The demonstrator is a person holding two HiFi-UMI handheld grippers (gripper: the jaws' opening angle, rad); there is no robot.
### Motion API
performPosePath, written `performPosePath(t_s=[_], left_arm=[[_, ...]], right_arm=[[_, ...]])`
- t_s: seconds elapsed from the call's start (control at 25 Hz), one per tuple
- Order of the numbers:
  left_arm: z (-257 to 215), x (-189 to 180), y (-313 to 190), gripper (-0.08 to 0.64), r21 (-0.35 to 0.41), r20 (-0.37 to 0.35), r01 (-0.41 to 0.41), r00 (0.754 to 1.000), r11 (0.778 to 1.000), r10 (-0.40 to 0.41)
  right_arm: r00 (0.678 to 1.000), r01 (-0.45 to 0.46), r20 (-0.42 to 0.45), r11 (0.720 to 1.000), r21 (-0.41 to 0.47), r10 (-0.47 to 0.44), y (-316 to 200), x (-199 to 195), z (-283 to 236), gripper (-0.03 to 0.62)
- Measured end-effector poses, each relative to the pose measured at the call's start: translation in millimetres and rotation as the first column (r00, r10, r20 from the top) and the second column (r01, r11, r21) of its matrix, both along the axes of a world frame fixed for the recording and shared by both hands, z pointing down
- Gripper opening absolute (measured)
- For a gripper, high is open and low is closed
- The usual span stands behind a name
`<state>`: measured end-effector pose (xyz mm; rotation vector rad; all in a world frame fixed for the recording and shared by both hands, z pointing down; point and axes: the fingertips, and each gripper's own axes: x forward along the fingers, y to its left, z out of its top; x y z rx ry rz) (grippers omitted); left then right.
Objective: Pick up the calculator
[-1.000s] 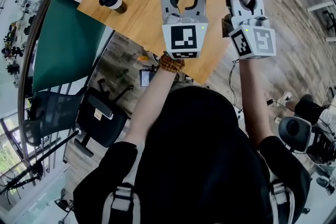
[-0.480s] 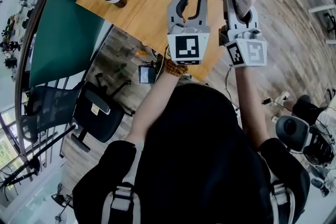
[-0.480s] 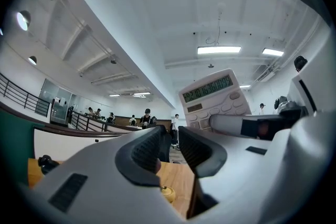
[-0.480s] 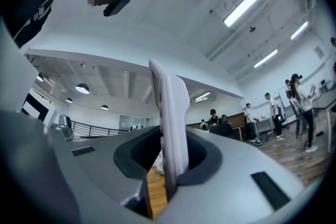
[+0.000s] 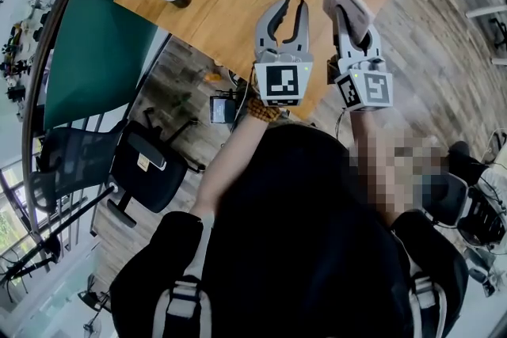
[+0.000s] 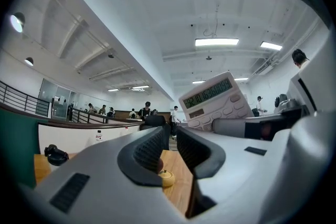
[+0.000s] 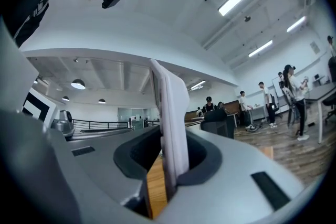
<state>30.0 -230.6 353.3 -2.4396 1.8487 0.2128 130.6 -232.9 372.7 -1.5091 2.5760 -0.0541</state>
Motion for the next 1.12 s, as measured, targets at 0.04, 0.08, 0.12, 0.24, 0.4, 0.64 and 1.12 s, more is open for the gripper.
performPosePath(t_s=[0.04,0.08,0.12,0.24,0.4,0.64,1.12], left_arm=[[4,-1,0,0.090,-0.007,0.003,0.001,1.000,1.000,-0.001],[8,-1,-1,0.089,-0.014,0.002,0.000,1.000,1.000,0.000],[12,0,-1,0.087,-0.022,0.002,-0.002,1.000,1.000,0.002],[22,2,-1,0.083,-0.043,0.008,-0.006,1.000,0.999,0.006],[35,5,0,0.083,-0.070,0.026,-0.014,1.000,0.997,0.016],[55,5,3,0.083,-0.107,0.047,-0.023,0.998,0.994,0.028],[95,7,5,0.082,-0.187,0.065,-0.046,0.996,0.981,0.059]], right_arm=[[1.000,-0.001,-0.001,1.000,-0.010,0.001,1,1,5,0.087],[1.000,-0.002,-0.002,1.000,-0.020,0.002,2,2,9,0.087],[1.000,-0.002,-0.003,1.000,-0.030,0.002,3,3,13,0.087],[1.000,0.003,-0.013,0.998,-0.060,-0.003,5,2,22,0.087],[1.000,-0.006,-0.019,0.994,-0.106,0.004,8,3,35,0.087],[1.000,-0.017,-0.026,0.983,-0.183,0.012,16,3,65,0.087],[0.999,-0.037,-0.015,0.953,-0.300,0.034,27,1,105,0.087]])
